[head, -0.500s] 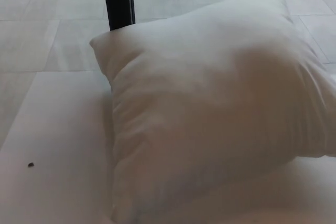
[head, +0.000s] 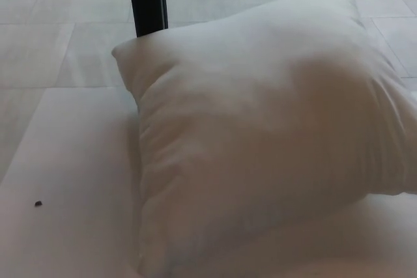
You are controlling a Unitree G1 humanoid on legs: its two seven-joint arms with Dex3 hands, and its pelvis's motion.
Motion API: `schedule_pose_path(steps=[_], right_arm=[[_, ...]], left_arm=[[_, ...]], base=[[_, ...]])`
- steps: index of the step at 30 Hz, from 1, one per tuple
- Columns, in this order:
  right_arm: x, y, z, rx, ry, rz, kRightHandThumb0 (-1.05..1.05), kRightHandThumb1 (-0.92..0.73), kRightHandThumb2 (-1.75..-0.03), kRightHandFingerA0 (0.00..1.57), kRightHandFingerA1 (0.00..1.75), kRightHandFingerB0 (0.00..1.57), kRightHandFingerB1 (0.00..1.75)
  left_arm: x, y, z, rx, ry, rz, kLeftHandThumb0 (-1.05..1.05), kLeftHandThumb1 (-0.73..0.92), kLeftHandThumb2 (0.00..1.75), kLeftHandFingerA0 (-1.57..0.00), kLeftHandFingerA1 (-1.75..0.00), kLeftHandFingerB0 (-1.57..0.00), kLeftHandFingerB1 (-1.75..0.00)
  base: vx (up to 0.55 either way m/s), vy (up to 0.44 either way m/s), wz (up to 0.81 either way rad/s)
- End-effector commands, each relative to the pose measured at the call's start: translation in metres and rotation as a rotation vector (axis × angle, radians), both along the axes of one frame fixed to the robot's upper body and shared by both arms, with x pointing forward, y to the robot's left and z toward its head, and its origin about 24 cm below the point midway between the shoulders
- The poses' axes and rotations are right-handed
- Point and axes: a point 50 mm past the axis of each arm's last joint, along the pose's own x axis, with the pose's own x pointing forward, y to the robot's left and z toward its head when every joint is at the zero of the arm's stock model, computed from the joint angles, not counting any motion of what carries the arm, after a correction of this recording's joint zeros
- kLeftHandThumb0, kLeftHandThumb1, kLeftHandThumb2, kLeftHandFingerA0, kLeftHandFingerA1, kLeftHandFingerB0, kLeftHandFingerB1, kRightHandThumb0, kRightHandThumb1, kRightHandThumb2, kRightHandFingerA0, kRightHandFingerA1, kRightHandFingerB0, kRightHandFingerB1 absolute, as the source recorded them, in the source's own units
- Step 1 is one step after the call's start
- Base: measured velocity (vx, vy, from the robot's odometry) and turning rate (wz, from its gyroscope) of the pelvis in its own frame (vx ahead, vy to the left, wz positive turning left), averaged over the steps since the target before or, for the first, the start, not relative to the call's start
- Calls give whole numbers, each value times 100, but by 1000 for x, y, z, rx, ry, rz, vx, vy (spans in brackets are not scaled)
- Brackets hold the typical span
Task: The robot uses its left hand to press on the left side of the pillow kept in the middle of the desk and uses its right hand to lift up and the right side of the pillow and turn it over
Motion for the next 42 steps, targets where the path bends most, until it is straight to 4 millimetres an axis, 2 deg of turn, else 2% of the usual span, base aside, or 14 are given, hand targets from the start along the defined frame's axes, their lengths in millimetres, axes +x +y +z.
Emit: schedule_pose_path(steps=[1,2,5,11,14,15,16,20,21,24,35,36,41,42], right_arm=[[47,-2,68,-47,-234,134,-105,-84,-71,13,71,0,54],[57,2,74,-54,-247,154,-105,-65,-114,18,69,2,43],[90,23,93,-107,-303,263,-105,-81,-68,24,92,17,68],[139,81,111,-249,-293,547,-105,-80,-67,31,93,31,71],[171,125,123,-255,-285,689,-102,-91,-68,20,43,14,34],[187,142,124,-207,-280,779,-39,-33,-103,2,51,0,50],[193,152,124,-196,-272,824,-97,-73,-118,4,45,1,31],[207,175,121,-191,-225,896,-39,-31,-102,1,51,0,49],[215,187,111,-155,-213,939,-100,-88,-68,18,35,17,29],[220,197,100,-139,-174,973,-99,-91,-68,20,35,18,30],[236,222,60,-77,-22,981,-102,-69,-112,9,47,2,36],[237,223,59,-68,-16,986,-39,-31,-102,1,52,0,50],[241,233,45,-39,53,993,-39,-32,-103,2,51,0,49],[241,235,43,-39,58,1001,-99,-88,-67,21,41,18,27]], left_arm=[[35,24,73,96,-263,7,-89,76,63,-34,-58,-19,-33],[43,23,79,85,-274,-28,-92,74,62,-32,-72,-15,-38],[72,13,94,77,-314,-181,-105,61,64,-37,-134,-3,-96],[126,-24,112,75,-383,-406,-105,38,66,-135,-78,-96,-121],[155,-81,137,109,-424,-660,-105,57,71,-5,-113,0,-97],[162,-113,142,85,-416,-750,-98,59,109,-15,-65,0,-11],[164,-128,142,68,-416,-798,-96,58,109,-5,-58,0,-12],[169,-160,133,19,-384,-869,-84,78,67,-7,-49,-1,-11],[173,-178,122,-11,-356,-906,-85,58,101,-7,-53,-3,-23],[175,-194,111,-44,-356,-948,-88,60,103,-16,-58,0,-22],[167,-241,54,-202,-212,-962,-87,75,62,-16,-54,0,-18],[165,-246,51,-196,-195,-995,-90,60,106,-16,-59,0,-16],[158,-274,32,-236,-138,-1034,-94,66,107,-2,-51,-8,-10],[157,-274,31,-233,-129,-1037,-85,75,64,-15,-49,-2,-21]], base=[[0,0,0],[0,0,0],[0,0,0],[-2,0,1],[0,0,0],[0,0,0],[0,0,0],[0,0,0],[0,0,0],[0,0,0],[0,0,0],[0,0,0],[0,0,0],[0,0,0]])
